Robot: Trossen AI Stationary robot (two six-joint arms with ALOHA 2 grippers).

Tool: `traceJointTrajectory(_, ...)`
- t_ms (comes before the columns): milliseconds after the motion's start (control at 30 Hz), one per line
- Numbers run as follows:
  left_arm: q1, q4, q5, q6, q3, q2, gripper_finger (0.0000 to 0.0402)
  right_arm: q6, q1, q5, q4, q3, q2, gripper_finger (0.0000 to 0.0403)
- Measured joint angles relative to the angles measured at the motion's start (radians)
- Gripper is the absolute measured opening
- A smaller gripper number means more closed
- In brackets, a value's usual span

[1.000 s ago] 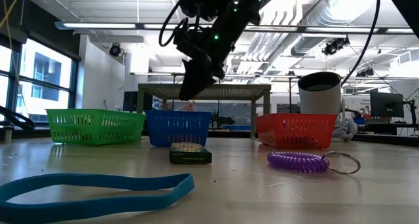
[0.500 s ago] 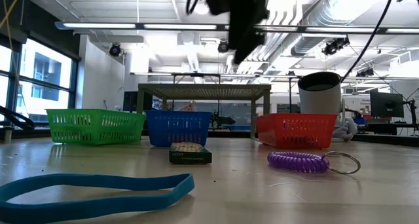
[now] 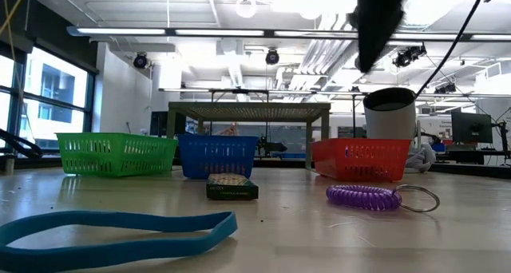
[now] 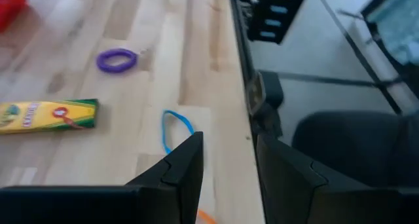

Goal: Pick & Place Office Desk Supplies
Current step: Put the purple spring keychain into the red bin

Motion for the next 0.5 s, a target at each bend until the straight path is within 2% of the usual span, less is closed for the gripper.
traceJointTrajectory(100, 0.000, -0.003, 0.028, 0.025, 0.000, 0.000, 0.0140, 0.106, 0.045, 0.054, 0.037, -0.084, 0.001, 0.0219)
traceJointTrajectory(200, 0.000, -0.012, 0.030, 0.065, 0.000, 0.000, 0.0140, 0.175, 0.073, 0.086, 0.169, -0.189, 0.001, 0.0219)
traceJointTrajectory(400, 0.019, -0.018, 0.029, 0.153, 0.000, 0.000, 0.0140, 0.201, 0.084, 0.143, 0.489, -0.349, 0.002, 0.0219)
traceJointTrajectory(500, 0.038, -0.018, 0.029, 0.193, 0.000, 0.000, 0.0140, 0.200, 0.084, 0.197, 0.565, -0.389, 0.002, 0.0219)
